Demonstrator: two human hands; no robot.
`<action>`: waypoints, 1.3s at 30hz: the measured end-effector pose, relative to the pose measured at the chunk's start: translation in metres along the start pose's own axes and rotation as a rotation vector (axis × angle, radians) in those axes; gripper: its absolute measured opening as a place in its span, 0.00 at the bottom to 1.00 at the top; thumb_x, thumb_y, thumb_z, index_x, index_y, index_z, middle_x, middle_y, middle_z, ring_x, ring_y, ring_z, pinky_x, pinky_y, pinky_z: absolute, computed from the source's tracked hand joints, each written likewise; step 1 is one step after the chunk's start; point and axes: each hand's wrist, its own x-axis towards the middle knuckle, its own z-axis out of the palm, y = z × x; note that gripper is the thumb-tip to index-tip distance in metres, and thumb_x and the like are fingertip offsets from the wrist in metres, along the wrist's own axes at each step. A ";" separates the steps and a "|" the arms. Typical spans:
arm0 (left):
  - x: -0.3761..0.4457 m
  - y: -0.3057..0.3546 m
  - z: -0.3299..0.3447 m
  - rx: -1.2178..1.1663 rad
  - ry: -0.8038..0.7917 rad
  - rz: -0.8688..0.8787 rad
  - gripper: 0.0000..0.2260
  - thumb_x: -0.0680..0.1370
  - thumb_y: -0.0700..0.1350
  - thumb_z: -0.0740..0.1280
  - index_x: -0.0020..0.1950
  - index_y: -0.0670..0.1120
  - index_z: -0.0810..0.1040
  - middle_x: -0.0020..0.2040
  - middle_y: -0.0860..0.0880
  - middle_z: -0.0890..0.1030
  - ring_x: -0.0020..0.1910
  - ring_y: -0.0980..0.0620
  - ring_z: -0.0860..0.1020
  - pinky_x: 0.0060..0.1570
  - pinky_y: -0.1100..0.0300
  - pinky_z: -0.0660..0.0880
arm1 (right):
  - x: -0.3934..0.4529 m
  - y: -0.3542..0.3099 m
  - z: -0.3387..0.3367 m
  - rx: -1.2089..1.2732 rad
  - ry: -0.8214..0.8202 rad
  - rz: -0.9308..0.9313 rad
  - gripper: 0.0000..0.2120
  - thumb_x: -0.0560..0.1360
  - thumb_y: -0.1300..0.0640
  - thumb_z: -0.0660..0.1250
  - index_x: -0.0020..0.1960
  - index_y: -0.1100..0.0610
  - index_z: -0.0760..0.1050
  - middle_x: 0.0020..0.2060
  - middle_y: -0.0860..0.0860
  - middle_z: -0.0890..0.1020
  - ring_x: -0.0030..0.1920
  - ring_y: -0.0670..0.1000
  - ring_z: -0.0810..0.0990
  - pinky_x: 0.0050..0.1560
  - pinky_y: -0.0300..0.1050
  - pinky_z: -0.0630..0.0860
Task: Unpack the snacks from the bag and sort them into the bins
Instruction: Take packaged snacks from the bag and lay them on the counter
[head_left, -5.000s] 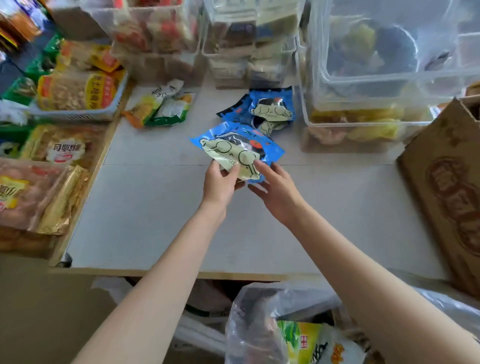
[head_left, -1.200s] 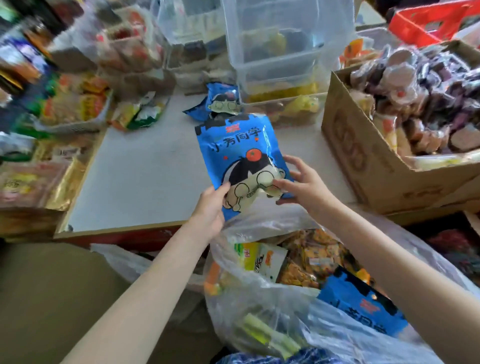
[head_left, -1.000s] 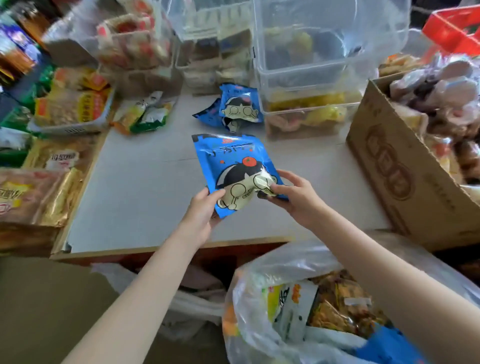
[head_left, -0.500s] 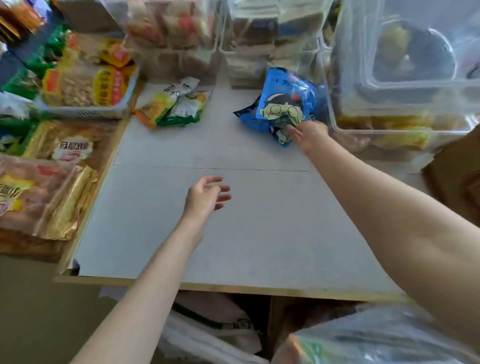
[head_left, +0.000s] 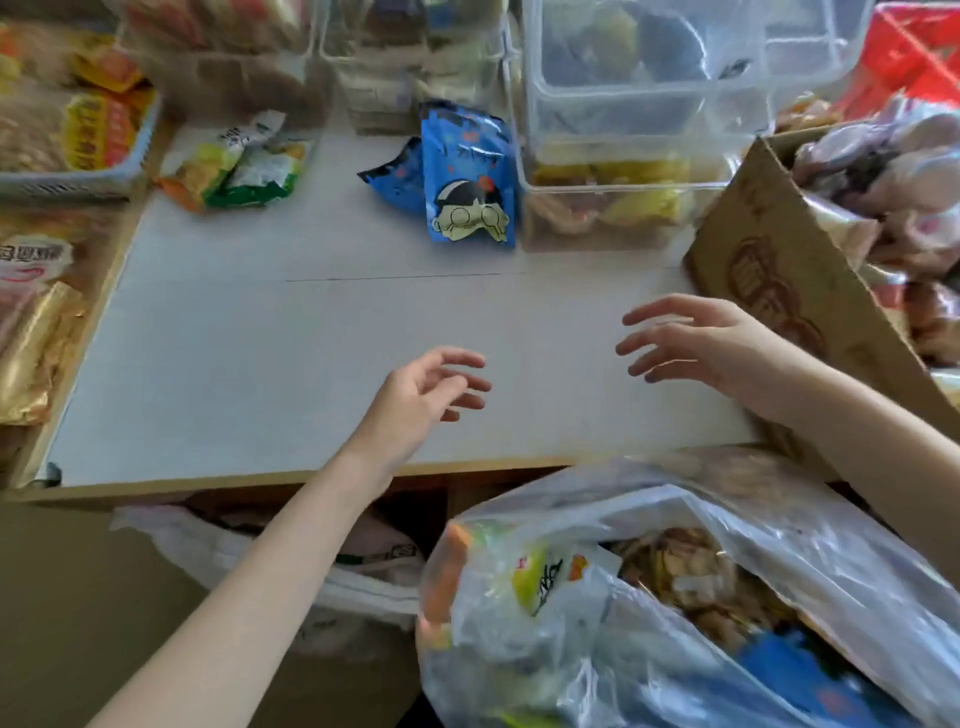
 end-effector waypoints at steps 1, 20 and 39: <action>-0.015 0.003 0.012 0.027 -0.076 0.060 0.12 0.80 0.35 0.58 0.48 0.50 0.77 0.46 0.51 0.82 0.43 0.59 0.80 0.45 0.69 0.73 | -0.021 0.008 -0.008 -0.049 -0.009 -0.026 0.07 0.78 0.64 0.60 0.54 0.61 0.75 0.44 0.57 0.83 0.37 0.51 0.82 0.40 0.40 0.80; -0.109 -0.053 0.110 1.081 -0.308 0.069 0.14 0.76 0.59 0.64 0.57 0.55 0.79 0.65 0.57 0.75 0.71 0.55 0.65 0.71 0.52 0.53 | -0.136 0.154 -0.035 -1.292 -0.230 -0.273 0.09 0.76 0.57 0.65 0.55 0.55 0.79 0.50 0.50 0.82 0.51 0.51 0.79 0.47 0.40 0.70; -0.046 -0.010 0.055 -0.282 0.440 -0.041 0.08 0.82 0.40 0.58 0.51 0.47 0.76 0.43 0.51 0.80 0.40 0.54 0.79 0.38 0.59 0.76 | -0.049 0.040 0.005 -0.440 0.112 -0.304 0.29 0.71 0.52 0.71 0.68 0.58 0.64 0.56 0.53 0.74 0.51 0.49 0.74 0.51 0.40 0.71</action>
